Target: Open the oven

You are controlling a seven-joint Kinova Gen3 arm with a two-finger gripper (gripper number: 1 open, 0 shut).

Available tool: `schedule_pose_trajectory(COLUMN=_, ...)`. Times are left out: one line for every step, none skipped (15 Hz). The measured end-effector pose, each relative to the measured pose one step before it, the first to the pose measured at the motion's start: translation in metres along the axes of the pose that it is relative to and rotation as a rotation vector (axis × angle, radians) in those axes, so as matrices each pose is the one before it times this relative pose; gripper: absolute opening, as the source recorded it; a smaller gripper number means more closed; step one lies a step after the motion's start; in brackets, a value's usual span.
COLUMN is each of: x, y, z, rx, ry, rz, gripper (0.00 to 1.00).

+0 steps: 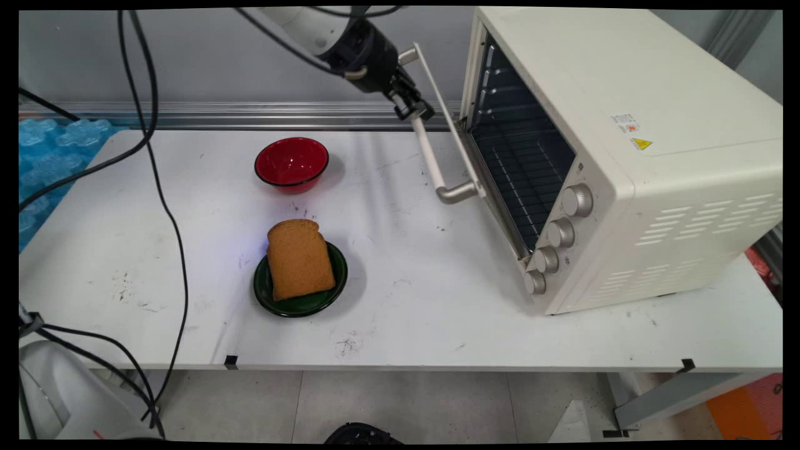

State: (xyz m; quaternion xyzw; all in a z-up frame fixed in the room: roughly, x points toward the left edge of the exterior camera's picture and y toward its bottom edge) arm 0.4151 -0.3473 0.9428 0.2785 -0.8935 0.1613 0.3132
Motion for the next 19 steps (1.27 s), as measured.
schedule_pose_trajectory(x=-0.00506, y=-0.00081, z=-0.00003, rx=-0.00179, ry=0.00264, rz=0.00659, gripper=0.00)
schedule_pose_trajectory(x=-0.00565, y=-0.00090, z=-0.00012, rx=-0.00094, ry=0.00260, rz=0.00590, gripper=0.00)
schedule_pose_trajectory(x=-0.00427, y=-0.00063, z=-0.00007, rx=-0.00085, ry=0.00171, rz=0.00434, gripper=0.00)
schedule_pose_trajectory(x=-0.00770, y=-0.00109, z=-0.00026, rx=-0.00142, ry=0.00301, rz=0.00633, gripper=0.00)
schedule_pose_trajectory(x=-0.00687, y=-0.00100, z=-0.00032, rx=-0.00056, ry=0.00161, rz=0.00450, gripper=0.00)
schedule_pose_trajectory(x=-0.00776, y=-0.00136, z=-0.00016, rx=-0.00039, ry=0.00205, rz=0.00465, gripper=0.00)
schedule_pose_trajectory(x=-0.00834, y=-0.00135, z=-0.00033, rx=0.00039, ry=0.00101, rz=0.00286, gripper=0.00)
schedule_pose_trajectory(x=-0.00703, y=-0.00116, z=-0.00038, rx=0.00070, ry=0.00054, rz=0.00079, gripper=0.00)
schedule_pose_trajectory(x=-0.00482, y=-0.00062, z=-0.00012, rx=0.00002, ry=0.00002, rz=0.00020, gripper=0.00)
schedule_pose_trajectory(x=-0.00831, y=-0.00123, z=-0.00025, rx=0.00068, ry=0.00007, rz=-0.00104, gripper=0.00)
schedule_pose_trajectory(x=-0.00649, y=-0.00102, z=-0.00009, rx=0.00066, ry=0.00027, rz=-0.00096, gripper=0.00)
schedule_pose_trajectory(x=-0.00856, y=-0.00138, z=-0.00014, rx=0.00137, ry=0.00015, rz=-0.00328, gripper=0.00)
schedule_pose_trajectory(x=-0.00644, y=-0.00099, z=0.00007, rx=0.00121, ry=-0.00031, rz=-0.00340, gripper=0.00)
schedule_pose_trajectory(x=-0.00596, y=-0.00099, z=0.00019, rx=0.00125, ry=-0.00048, rz=-0.00413, gripper=0.00)
schedule_pose_trajectory(x=-0.00399, y=-0.00063, z=0.00014, rx=0.00087, ry=-0.00032, rz=-0.00322, gripper=0.00)
schedule_pose_trajectory(x=-0.00695, y=-0.00121, z=0.00010, rx=0.00188, ry=-0.00057, rz=-0.00606, gripper=0.00)
schedule_pose_trajectory(x=-0.00521, y=-0.00104, z=0.00019, rx=0.00146, ry=-0.00064, rz=-0.00467, gripper=0.00)
schedule_pose_trajectory(x=-0.00673, y=-0.00140, z=0.00020, rx=0.00184, ry=-0.00108, rz=-0.00603, gripper=0.00)
schedule_pose_trajectory(x=-0.00463, y=-0.00104, z=-0.00001, rx=0.00131, ry=-0.00069, rz=-0.00407, gripper=0.00)
